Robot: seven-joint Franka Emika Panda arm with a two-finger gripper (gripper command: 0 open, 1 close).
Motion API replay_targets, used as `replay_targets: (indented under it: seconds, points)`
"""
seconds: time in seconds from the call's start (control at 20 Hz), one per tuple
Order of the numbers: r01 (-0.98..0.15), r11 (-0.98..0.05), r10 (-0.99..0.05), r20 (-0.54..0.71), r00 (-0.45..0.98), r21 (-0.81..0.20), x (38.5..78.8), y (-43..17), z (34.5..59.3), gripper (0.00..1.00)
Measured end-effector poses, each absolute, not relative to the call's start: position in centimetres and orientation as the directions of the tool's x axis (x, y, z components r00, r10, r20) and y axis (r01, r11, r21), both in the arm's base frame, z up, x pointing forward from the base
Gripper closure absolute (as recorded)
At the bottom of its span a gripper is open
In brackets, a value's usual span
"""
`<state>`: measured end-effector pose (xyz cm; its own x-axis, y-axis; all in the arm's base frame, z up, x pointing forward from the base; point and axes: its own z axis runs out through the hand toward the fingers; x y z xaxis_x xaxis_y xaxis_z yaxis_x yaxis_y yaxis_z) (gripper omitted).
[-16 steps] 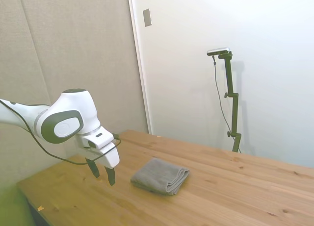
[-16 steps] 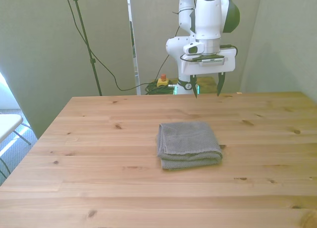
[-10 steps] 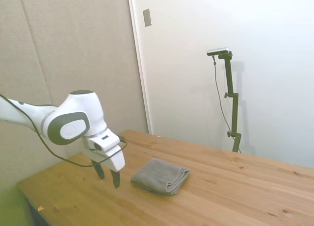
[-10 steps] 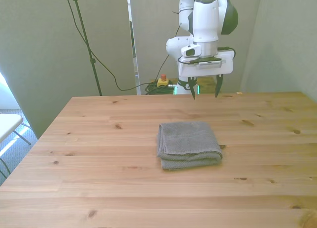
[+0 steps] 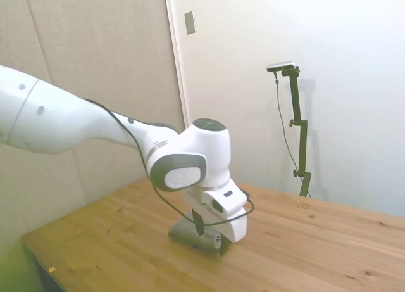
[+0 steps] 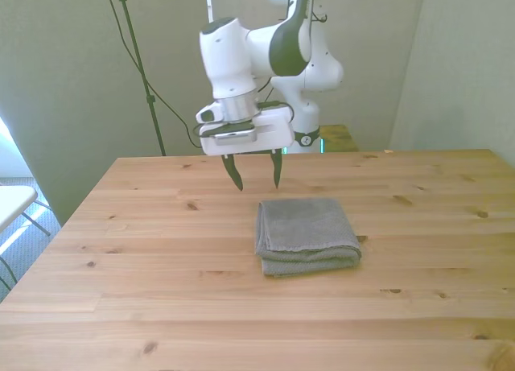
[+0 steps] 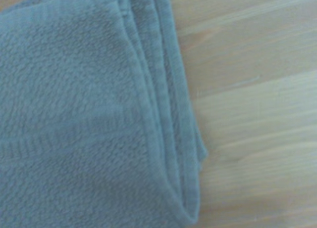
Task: Unfold the towel
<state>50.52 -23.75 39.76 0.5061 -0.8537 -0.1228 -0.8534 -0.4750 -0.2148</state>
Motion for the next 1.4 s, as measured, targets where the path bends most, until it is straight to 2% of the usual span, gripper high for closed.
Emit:
replay_targets:
  seconds: [0.35,0.75,1.15,1.2,1.4]
  points:
    - [-0.823,-0.461,-0.798,-0.249,0.548,-0.332,53.5,-25.4,37.7,0.0]
    - [-0.778,-0.507,-0.704,-0.343,0.622,-0.372,53.7,-24.4,37.5,0.0]
    - [-0.769,-0.524,-0.681,-0.361,0.637,-0.368,53.7,-24.3,36.3,0.0]
    - [-0.766,-0.526,-0.678,-0.361,0.64,-0.37,53.7,-24.2,36.2,1.0]
    - [-0.735,-0.541,-0.649,-0.352,0.674,-0.409,53.9,-24.0,36.1,1.0]
